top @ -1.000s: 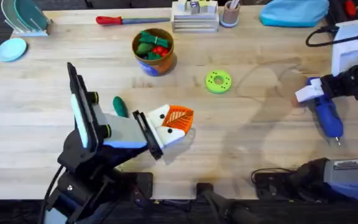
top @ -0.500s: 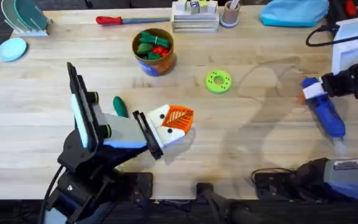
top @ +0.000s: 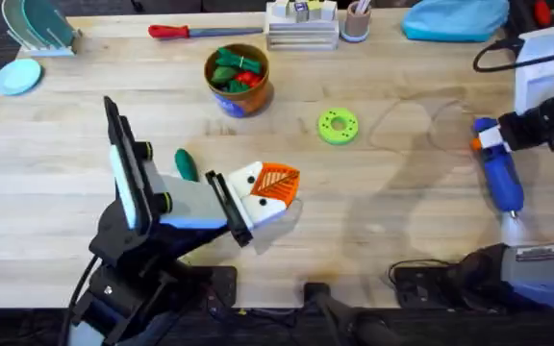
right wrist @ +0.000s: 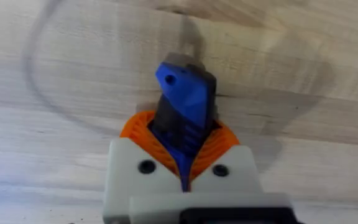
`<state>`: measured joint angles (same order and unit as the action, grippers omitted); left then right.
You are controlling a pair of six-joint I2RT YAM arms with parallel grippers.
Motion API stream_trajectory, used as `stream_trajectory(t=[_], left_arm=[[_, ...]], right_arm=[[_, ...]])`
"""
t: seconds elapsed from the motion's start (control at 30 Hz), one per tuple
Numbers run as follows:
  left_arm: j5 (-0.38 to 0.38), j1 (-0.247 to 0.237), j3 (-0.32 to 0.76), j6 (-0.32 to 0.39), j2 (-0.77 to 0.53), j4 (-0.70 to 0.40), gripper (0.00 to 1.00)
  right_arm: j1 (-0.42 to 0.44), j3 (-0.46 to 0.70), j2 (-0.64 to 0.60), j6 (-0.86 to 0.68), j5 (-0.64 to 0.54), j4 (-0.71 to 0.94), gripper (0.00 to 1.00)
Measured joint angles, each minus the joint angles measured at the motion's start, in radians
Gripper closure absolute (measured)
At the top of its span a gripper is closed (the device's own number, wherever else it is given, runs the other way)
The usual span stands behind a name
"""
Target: Pick up the gripper from the table and insert it into the empty holder that is missing its gripper. Then pick up a screw, insert it into the mounting hole, and use the screwdriver to tighten it. Finally, clean up the table by picking up the vegetable and placing it into the bucket.
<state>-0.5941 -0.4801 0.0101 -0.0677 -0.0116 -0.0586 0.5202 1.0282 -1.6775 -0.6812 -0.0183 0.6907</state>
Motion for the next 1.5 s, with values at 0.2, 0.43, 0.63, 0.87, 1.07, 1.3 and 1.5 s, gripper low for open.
stream_trajectory(t=[0.2, 0.43, 0.63, 0.87, 1.07, 1.3, 1.5], left_arm=[[0.000, 0.000, 0.000, 0.000, 0.000, 0.000, 0.996], [0.003, 0.000, 0.000, 0.000, 0.000, 0.000, 0.996], [0.007, 0.000, 0.000, 0.000, 0.000, 0.000, 0.996], [0.008, 0.000, 0.000, 0.000, 0.000, 0.000, 0.996], [0.011, 0.000, 0.000, 0.000, 0.000, 0.000, 0.996], [0.011, 0.000, 0.000, 0.000, 0.000, 0.000, 0.996], [0.011, 0.000, 0.000, 0.000, 0.000, 0.000, 0.996]], right_arm=[[-0.036, 0.027, -0.005, 0.097, -0.002, 0.106, 0.982], [-0.134, 0.041, 0.116, 0.291, 0.059, 0.068, 0.982], [-0.209, 0.053, 0.387, 0.511, 0.086, -0.073, 0.982], [-0.350, 0.024, 0.647, 0.749, 0.125, -0.185, 0.982], [-0.502, -0.156, 0.864, 0.890, 0.153, -0.333, 0.982], [-0.714, -0.336, 1.038, 1.044, 0.180, -0.655, 0.982], [-0.906, -0.360, 1.049, 1.076, 0.190, -0.723, 0.982]])
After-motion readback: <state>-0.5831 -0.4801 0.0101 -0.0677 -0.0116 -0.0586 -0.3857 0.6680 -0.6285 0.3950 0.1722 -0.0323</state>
